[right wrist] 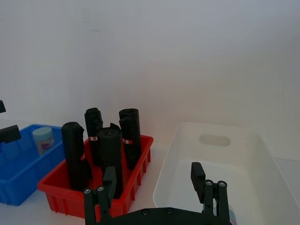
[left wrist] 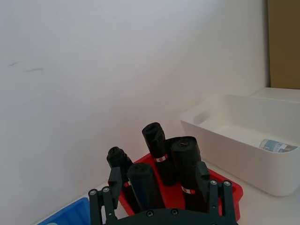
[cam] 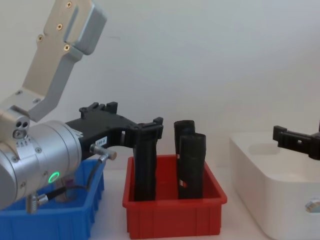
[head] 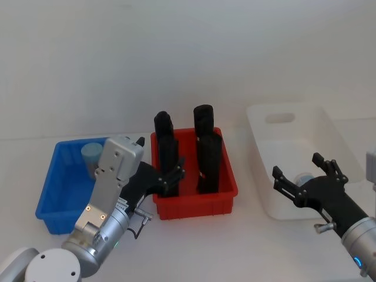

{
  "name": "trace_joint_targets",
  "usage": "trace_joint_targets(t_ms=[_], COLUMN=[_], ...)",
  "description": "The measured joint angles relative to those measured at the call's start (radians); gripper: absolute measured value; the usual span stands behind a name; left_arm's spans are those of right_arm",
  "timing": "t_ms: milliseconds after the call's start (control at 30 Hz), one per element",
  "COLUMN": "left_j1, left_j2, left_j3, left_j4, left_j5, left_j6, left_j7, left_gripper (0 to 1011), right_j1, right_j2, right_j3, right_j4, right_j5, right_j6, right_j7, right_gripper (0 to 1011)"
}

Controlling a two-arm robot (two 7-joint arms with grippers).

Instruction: Pick the cotton swabs from the blue box and place them into the white box.

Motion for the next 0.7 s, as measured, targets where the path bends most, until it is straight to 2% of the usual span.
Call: trace_joint_targets(t_ms=[700], left_j1=[0.003], left_j2=[0.000], left_j3=[0.000], left_j4=[0.000], left_j5=[0.000], left_j6=[-0.005], left_j7=[0.009], left_gripper=[1000], right_j1=[0.017], right_j2=[-0.010], right_j3=[0.000], right_j4=[0.029], right_j5=[-0.008], right_j6=[-0.010], right_j7=[0.028], right_gripper=[1002])
